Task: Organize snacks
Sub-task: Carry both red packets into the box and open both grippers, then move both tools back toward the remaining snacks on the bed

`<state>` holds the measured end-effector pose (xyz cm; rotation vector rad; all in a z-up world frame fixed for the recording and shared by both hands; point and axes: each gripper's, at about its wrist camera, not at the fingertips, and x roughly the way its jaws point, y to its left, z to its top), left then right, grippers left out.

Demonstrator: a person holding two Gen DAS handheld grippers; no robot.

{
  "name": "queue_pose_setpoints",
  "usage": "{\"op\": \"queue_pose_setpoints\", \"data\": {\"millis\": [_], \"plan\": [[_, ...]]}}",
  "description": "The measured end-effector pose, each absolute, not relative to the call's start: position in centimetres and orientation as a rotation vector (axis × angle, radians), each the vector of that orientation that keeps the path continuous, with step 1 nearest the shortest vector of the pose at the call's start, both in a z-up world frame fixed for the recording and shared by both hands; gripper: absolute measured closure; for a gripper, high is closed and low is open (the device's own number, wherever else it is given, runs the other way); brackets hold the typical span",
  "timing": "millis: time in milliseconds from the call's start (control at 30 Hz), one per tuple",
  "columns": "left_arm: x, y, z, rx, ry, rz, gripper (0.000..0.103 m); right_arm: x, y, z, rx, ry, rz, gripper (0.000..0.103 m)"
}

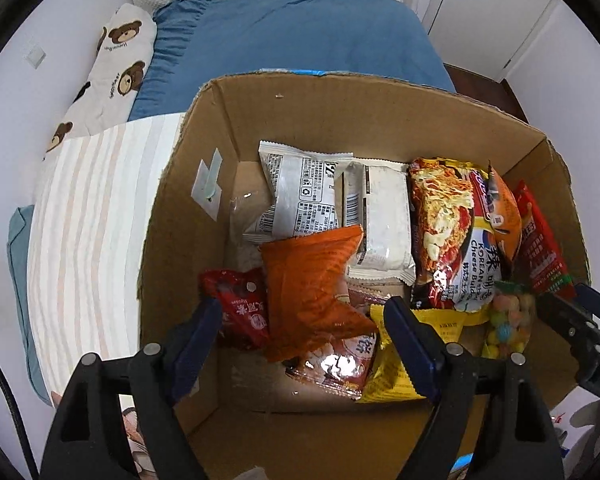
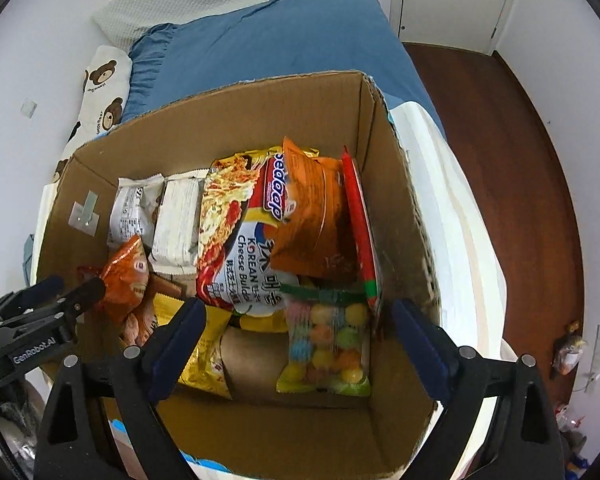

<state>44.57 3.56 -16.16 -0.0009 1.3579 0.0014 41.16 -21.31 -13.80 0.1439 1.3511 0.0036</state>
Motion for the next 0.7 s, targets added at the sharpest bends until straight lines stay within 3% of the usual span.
{"op": "queue_pose_setpoints", "data": {"millis": [300, 700], "plan": [[41.3, 3.6, -13.2, 0.004, 1.264, -0.001, 0.020, 39.0, -20.8, -12.5, 0.114, 1.298, 0.007, 0.005], [35.9, 3.3, -7.0, -0.005, 1.094, -0.026, 0.021, 33.7, -19.3, -5.6, 0.031, 1.114, 0.015, 0.005]]}}
